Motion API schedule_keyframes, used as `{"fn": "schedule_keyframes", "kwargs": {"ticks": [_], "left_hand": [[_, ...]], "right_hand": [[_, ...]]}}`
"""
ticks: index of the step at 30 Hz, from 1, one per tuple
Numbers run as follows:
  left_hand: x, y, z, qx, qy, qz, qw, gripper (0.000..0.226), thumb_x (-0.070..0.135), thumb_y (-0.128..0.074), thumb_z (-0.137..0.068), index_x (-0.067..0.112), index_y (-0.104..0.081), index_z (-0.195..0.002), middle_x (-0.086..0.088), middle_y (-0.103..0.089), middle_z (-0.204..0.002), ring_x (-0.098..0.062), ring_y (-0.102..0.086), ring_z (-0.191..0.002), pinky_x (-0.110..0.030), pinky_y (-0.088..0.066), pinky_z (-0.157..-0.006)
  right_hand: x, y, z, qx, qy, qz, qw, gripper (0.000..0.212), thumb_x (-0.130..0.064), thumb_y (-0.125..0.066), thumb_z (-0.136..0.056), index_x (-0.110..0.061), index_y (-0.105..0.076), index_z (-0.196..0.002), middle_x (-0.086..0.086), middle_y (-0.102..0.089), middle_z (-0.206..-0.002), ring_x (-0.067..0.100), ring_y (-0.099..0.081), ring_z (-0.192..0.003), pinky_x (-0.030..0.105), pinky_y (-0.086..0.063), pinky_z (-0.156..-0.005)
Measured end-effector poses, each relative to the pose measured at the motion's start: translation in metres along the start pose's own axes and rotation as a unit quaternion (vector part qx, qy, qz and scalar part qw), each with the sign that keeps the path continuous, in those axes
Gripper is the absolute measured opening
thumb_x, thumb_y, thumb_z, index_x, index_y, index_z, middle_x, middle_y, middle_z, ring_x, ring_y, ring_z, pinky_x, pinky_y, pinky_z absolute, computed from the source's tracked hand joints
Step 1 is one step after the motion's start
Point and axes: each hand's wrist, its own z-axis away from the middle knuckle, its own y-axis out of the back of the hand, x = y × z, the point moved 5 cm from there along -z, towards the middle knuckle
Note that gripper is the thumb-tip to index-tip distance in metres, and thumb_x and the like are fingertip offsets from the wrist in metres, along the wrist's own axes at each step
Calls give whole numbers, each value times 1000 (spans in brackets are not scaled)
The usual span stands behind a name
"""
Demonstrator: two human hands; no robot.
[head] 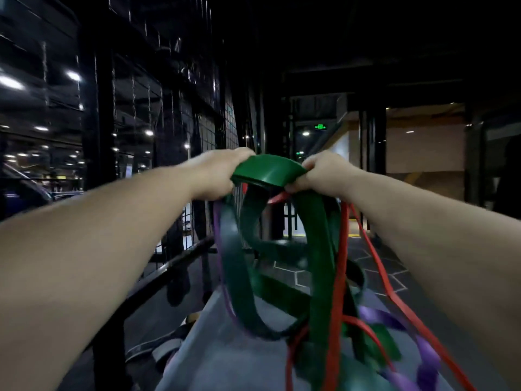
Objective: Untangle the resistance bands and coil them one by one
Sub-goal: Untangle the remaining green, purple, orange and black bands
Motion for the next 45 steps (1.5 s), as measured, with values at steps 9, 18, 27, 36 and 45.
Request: {"fn": "schedule_keyframes", "kwargs": {"ticks": [9, 18, 27, 36, 45], "left_hand": [[8, -12, -11, 140, -4, 106, 984, 49, 14, -63, -90, 30, -42, -131, 4, -56, -93, -16, -57, -84, -35, -48, -74], [-3, -29, -10, 123, 49, 216, 967, 40, 19, -62, -92, 34, -42, -123, 1, -57, -93, -18, -59, -83, -31, -49, -69], [6, -64, 16, -111, 81, 544, 828, 38, -4, -52, -92, 23, -56, -118, -4, -70, -97, -16, -69, -84, -31, -57, -76], [-2, -73, 27, -98, 106, 616, 774, 25, -2, -40, -92, 9, -62, -97, -8, -69, -70, -19, -65, -57, -31, -56, -59], [-7, -106, 47, -148, 129, 476, 857, 12, 18, -63, -91, 15, -65, -102, -6, -72, -85, -21, -69, -79, -36, -55, -78]], "right_hand": [[4, 37, -14, 171, 28, -7, 985, 20, -40, -80, -73, -24, -68, -74, 0, -69, -78, 22, -66, -79, 33, -54, -72], [3, 13, -11, -26, 27, -16, 999, 24, -32, -83, -74, -15, -74, -88, 3, -72, -82, 18, -69, -78, 31, -56, -74], [23, -23, 9, -238, -38, -129, 962, 31, -35, -83, -61, -18, -76, -87, 23, -68, -98, 30, -53, -86, 40, -37, -79], [35, -36, 27, -319, -30, -87, 943, 28, -42, -83, -64, -25, -70, -80, -8, -51, -61, 8, -33, -49, 25, -22, -51], [76, -96, 72, -323, -102, -129, 932, 58, -54, -83, -61, -13, -66, -98, -3, -46, -62, 9, -30, -48, 27, -17, -48]]}}
